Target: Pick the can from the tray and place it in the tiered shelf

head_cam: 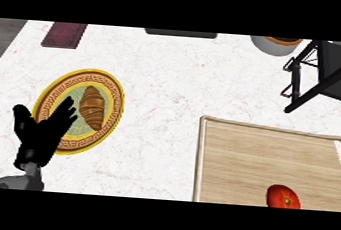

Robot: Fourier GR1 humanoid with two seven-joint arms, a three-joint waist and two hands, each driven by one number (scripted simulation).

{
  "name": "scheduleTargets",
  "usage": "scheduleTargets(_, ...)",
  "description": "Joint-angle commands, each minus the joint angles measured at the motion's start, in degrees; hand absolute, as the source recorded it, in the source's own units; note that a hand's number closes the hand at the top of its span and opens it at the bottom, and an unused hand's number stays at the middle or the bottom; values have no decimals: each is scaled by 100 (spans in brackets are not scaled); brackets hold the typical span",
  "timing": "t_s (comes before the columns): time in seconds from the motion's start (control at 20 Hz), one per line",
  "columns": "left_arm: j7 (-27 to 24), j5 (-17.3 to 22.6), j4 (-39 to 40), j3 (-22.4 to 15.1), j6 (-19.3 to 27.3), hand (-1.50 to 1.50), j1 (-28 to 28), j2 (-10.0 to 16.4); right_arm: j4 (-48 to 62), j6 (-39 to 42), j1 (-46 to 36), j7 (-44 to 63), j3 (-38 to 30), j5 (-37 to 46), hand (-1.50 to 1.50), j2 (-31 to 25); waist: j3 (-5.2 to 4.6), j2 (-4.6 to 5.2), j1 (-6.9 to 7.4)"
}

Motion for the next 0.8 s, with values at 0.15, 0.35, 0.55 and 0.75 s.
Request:
scheduleTargets(0.15, -111, -184, 622, -39, 124, 0, -237, -164, 2046, 139, -968, -897, -335, 62, 150, -651, -18, 54, 35)
scheduleTargets(0.35, 125, -198, 347, -119, 127, 0, -175, -178, 3099, 40, -1220, -1695, -77, 496, 150, -794, -14, 59, 76)
scheduleTargets(0.55, 204, -44, 383, 138, 99, 0, -282, -54, 3617, 298, -1826, -1752, 308, 406, 150, -867, -16, 41, 64)
scheduleTargets(0.75, 127, -189, 201, -115, 117, 0, 10, -252, 4380, 503, -1899, -2456, 391, 590, 150, -1016, -14, 37, 59)
